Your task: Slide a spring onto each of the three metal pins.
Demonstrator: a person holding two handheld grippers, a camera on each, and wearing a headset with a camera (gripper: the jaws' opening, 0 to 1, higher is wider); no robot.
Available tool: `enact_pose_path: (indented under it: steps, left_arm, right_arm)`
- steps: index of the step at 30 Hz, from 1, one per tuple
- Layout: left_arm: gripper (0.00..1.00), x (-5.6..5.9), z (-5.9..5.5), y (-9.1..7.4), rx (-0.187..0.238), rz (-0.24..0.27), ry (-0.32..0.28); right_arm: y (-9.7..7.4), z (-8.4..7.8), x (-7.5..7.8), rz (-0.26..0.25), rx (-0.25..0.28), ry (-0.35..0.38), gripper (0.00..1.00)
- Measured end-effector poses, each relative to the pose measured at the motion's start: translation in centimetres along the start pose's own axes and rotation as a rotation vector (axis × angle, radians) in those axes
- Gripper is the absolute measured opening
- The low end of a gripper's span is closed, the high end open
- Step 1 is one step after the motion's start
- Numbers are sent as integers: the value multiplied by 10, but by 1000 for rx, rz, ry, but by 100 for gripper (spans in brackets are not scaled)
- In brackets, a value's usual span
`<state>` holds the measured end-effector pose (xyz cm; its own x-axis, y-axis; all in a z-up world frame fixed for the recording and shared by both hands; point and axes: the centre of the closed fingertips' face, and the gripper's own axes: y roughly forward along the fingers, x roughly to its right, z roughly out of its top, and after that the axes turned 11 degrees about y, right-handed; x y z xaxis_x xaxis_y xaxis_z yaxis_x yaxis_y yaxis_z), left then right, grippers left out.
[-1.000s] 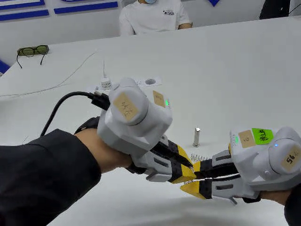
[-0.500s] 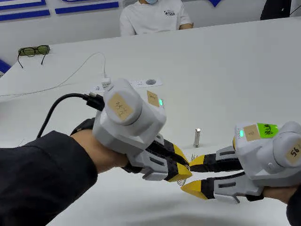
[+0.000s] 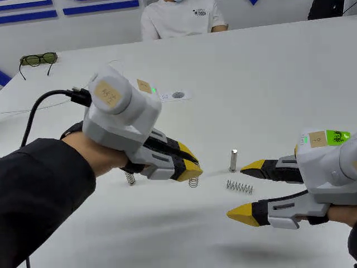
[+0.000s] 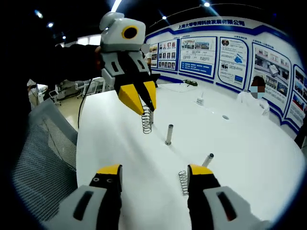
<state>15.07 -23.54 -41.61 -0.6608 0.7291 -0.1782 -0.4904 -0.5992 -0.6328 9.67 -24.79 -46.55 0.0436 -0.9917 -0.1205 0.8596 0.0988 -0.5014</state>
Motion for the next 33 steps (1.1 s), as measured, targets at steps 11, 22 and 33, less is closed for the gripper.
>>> enact_pose_path:
  steps: [11, 22, 33]
  left_arm:
    - [9, -42, -5, -11, 5, 96, -57]
    - [9, -63, -15, -6, 7, 144, -111]
    - [9, -69, -30, -2, 0, 150, -164]
  right_arm:
    - [-4, 0, 12, -41, 16, 40, 66]
    - [-9, 0, 23, -80, 33, 77, 71]
    - [-9, -1, 24, -86, 29, 86, 73]
